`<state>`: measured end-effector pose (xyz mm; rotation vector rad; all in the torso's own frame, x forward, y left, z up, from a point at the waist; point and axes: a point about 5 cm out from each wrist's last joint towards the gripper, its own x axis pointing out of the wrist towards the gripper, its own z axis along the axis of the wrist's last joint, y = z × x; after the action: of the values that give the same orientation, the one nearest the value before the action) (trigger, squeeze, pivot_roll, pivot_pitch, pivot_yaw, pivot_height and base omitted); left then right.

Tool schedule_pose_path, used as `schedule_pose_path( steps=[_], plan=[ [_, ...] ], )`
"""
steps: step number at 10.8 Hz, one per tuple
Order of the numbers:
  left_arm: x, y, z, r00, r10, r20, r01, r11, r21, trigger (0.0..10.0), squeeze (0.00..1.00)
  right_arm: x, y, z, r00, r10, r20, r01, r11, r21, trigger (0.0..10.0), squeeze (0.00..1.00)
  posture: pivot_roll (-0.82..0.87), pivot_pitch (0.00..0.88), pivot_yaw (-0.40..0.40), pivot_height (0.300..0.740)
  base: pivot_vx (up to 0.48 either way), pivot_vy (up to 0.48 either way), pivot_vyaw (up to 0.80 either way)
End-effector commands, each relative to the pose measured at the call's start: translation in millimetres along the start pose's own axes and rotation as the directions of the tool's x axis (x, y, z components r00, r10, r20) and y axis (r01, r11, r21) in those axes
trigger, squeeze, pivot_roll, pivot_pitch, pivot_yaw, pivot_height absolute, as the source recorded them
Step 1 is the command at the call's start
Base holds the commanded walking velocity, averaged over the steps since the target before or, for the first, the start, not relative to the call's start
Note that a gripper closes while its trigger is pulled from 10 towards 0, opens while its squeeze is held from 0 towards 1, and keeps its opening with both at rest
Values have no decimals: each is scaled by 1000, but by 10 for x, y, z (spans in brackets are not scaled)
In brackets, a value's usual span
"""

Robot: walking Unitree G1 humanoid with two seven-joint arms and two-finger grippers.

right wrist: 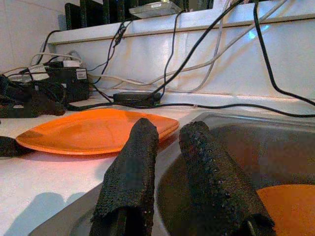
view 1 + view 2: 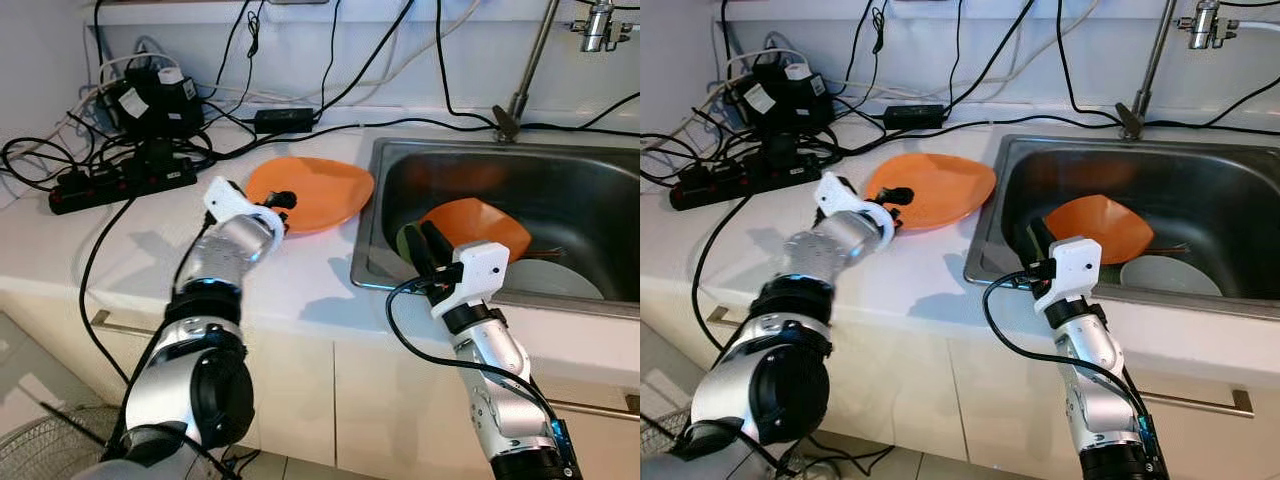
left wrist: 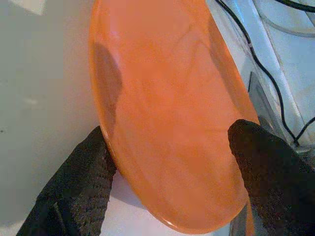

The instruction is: Kitchen organization

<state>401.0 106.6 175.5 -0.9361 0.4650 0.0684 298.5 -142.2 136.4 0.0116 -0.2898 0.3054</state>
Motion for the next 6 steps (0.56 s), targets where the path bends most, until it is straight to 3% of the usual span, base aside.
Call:
schedule_pose_path(
  steps=[1, 2, 3, 4, 6],
  plan=[
    [48, 92, -189, 997, 44, -67, -42, 999, 27, 10000, 0, -4, 32, -60, 999, 18, -39, -18, 1000, 5, 10000, 0, -22, 3, 105, 740, 0, 0, 0],
    [54, 84, -207, 997, 43, -69, -41, 999, 28, 10000, 0, -4, 29, -58, 999, 17, -40, -17, 1000, 4, 10000, 0, -26, 5, 103, 740, 0, 0, 0],
    [70, 66, -228, 997, 36, -70, -34, 999, 26, 1804, 0, -5, 23, -57, 999, 17, -41, -16, 1000, 2, 10000, 0, -27, 6, 101, 740, 0, 0, 0],
    [79, 52, -236, 997, 26, -67, -25, 999, 20, 0, 0, -5, 19, -57, 999, 17, -44, -17, 1000, 1, 10000, 0, -28, 6, 100, 740, 0, 0, 0],
    [92, 49, -240, 998, 19, -60, -18, 1000, 13, 0, 0, -6, 19, -58, 999, 18, -46, -18, 1000, 0, 10000, 0, -28, 6, 100, 740, 0, 0, 0]
  ],
)
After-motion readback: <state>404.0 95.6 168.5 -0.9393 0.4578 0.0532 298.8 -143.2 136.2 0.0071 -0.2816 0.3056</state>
